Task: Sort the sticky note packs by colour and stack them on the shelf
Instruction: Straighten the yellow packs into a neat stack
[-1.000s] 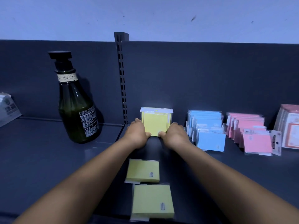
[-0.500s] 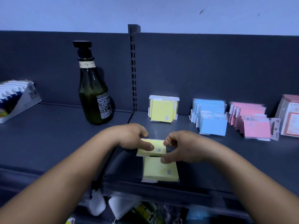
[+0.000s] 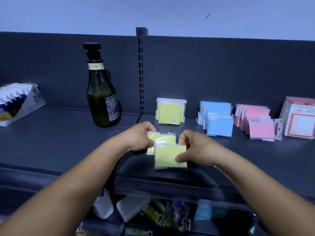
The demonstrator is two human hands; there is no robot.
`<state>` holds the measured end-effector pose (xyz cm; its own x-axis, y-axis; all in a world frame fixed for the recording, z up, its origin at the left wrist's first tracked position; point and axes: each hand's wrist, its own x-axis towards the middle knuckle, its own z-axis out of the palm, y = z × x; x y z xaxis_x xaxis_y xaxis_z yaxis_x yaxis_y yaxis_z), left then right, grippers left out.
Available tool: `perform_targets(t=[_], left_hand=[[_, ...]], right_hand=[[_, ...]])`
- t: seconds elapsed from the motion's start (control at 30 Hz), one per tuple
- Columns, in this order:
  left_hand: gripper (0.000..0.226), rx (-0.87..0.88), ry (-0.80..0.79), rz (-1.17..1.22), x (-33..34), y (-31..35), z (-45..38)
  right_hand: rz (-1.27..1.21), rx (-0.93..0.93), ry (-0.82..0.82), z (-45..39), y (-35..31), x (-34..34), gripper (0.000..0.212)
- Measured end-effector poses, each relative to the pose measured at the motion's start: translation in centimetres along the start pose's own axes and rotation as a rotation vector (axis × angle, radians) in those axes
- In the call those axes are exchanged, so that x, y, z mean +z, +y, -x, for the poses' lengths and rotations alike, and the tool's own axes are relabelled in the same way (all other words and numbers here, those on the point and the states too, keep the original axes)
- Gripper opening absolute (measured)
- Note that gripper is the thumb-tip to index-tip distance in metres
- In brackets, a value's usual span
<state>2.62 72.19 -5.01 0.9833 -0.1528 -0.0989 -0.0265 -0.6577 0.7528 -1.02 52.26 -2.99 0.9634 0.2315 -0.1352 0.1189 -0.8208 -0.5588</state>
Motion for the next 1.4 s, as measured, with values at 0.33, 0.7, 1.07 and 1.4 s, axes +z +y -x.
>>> perform_targets(t=[0.33,0.7,1.07,1.4], left_hand=[[0.032,0.103,-0.026,0.275,1.0,0.3,-0.1],[0.013,0.079,0.21,-0.105,2.5,0.5,-3.7],[0.019,-0.023,0.318,-0.164,2.5,1.4,-8.5],[0.037,-0.021,0.298,-0.318,3.0,1.2,-10.1]], right_hand=[[-0.146,0.057,0.177,-3.1,1.4,1.3,0.034],[-0.079,0.046,0.287,-6.8,1.8,1.2,0.036],[-0.204,0.167,0.368,-12.2,1.9,0.4,0.032],[-0.152,0.199,0.386,-13.6,2.4,0.7,0.036]])
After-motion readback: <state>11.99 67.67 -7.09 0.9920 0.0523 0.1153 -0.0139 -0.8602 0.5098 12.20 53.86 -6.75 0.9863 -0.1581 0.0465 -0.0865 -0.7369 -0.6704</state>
